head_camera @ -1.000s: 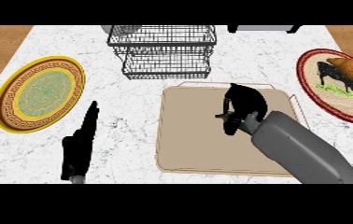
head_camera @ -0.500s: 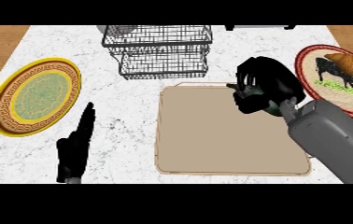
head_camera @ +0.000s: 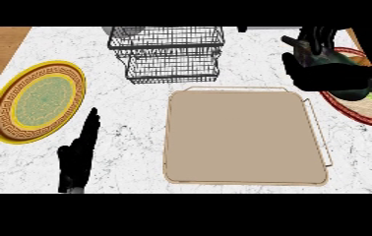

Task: Pick the eggplant from the tray and place it in the tiered basket

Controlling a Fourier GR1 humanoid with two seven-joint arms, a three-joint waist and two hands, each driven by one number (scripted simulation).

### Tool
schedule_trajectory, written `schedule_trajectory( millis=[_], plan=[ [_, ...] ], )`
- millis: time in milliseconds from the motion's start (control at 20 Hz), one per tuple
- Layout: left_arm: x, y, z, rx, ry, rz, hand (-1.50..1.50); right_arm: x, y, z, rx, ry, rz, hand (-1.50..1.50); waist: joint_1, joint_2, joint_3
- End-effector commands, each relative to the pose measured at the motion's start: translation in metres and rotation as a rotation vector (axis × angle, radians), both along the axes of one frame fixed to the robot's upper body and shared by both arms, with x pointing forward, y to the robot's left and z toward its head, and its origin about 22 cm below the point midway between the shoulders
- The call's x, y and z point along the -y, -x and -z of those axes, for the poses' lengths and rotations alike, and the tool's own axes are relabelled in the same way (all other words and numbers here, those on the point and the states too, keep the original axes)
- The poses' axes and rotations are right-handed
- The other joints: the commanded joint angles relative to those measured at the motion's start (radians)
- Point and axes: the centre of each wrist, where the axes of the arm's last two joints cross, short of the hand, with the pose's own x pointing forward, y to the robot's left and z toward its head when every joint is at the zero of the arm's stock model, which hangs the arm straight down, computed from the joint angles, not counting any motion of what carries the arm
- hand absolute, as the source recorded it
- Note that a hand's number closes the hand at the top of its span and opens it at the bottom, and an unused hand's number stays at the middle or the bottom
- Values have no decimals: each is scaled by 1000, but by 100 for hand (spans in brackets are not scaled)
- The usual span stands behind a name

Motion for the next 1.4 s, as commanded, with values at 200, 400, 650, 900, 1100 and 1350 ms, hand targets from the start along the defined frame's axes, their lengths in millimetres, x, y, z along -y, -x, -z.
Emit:
schedule_trajectory(
  millis=[200, 400, 650, 900, 1100, 1350],
  plan=[
    [8, 0, 18, -67, -19, 22, 0, -9, 4, -61, 80, -27, 45, 150, 26, 13, -7],
    [8, 9, 21, -64, -4, 30, 0, -37, -16, -77, 72, -27, 66, 150, 42, 15, -8],
    [3, -1, 1, -73, -6, 23, 0, -63, -31, -85, 49, -26, 74, 150, 39, 13, -7],
    [17, 1, 25, -64, -3, 22, 0, -84, -66, -79, 21, -34, 70, 150, 43, 18, -8],
    [13, -7, 13, -56, 2, 30, 0, -97, -93, -48, 8, 0, 0, 150, 47, 21, -7],
    [1, 0, 8, -63, -5, 32, 0, -131, -105, -32, -10, 33, -11, 150, 48, 18, -7]
  ],
)
